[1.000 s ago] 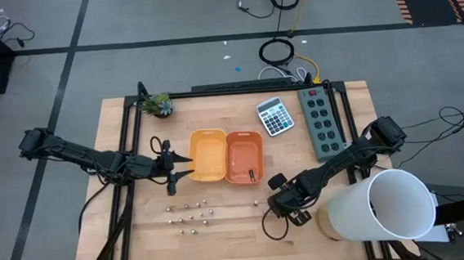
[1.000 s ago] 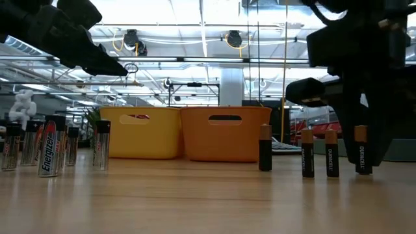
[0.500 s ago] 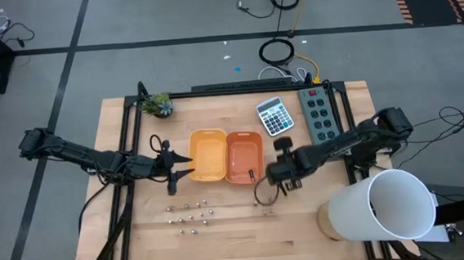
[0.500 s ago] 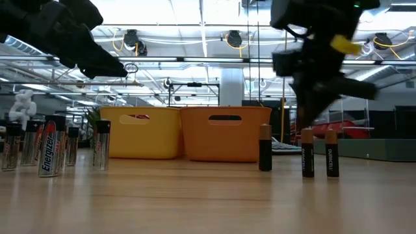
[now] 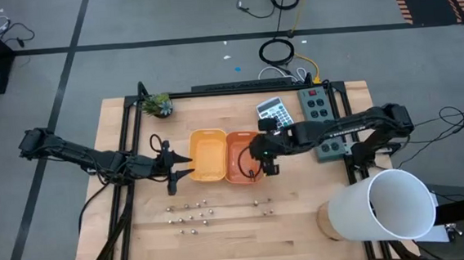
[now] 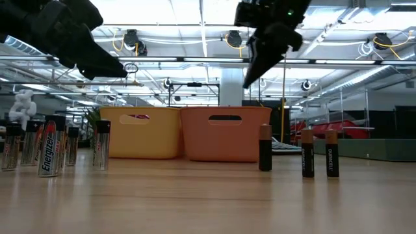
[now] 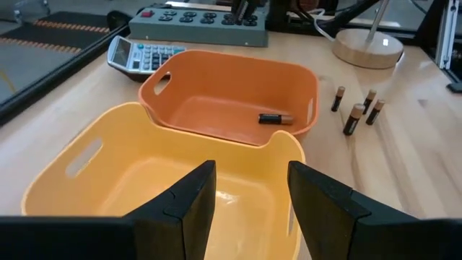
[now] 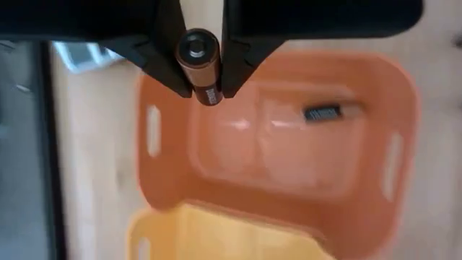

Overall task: Sort batteries
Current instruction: Put the black battery into the orange bin

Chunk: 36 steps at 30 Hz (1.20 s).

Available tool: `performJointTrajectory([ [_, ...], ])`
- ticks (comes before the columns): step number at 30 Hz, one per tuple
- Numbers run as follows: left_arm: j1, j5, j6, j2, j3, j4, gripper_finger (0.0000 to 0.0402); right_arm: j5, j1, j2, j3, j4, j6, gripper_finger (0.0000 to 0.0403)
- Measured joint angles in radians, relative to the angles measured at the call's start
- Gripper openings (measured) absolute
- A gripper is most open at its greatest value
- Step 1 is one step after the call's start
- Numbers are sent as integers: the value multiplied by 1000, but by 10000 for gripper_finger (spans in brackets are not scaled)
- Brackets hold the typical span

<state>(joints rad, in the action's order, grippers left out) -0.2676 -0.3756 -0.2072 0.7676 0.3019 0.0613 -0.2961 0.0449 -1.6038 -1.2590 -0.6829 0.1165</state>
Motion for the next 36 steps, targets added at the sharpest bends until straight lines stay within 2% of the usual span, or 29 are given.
performJointTrajectory([
  [4, 0, 1, -21, 0, 0, -2, 182, 136, -25, -40, -2, 67, 7, 110],
  [9, 0, 5, -23, 0, 0, -30, 182, 140, -38, -61, -6, 60, -19, 200],
  [12, -1, 6, -40, 0, 0, -44, 182, 120, -16, -39, -39, 5, -46, 228],
  [17, -1, 38, -47, 0, 0, -55, 182, 104, 116, 2, -20, 46, -26, 221],
  [22, 0, 38, -9, 0, 0, -52, 182, 203, 175, 3, -2, 70, -56, 202],
  [26, 0, 62, 12, 0, 0, -80, 182, 300, 234, -21, -2, 117, 13, 195],
  [29, 0, 75, 36, 0, 0, -82, 182, 289, 279, -67, 0, 135, 95, 194],
  [36, 0, 71, 38, 0, 0, -68, 182, 271, 320, -140, -1, 171, 79, 193],
])
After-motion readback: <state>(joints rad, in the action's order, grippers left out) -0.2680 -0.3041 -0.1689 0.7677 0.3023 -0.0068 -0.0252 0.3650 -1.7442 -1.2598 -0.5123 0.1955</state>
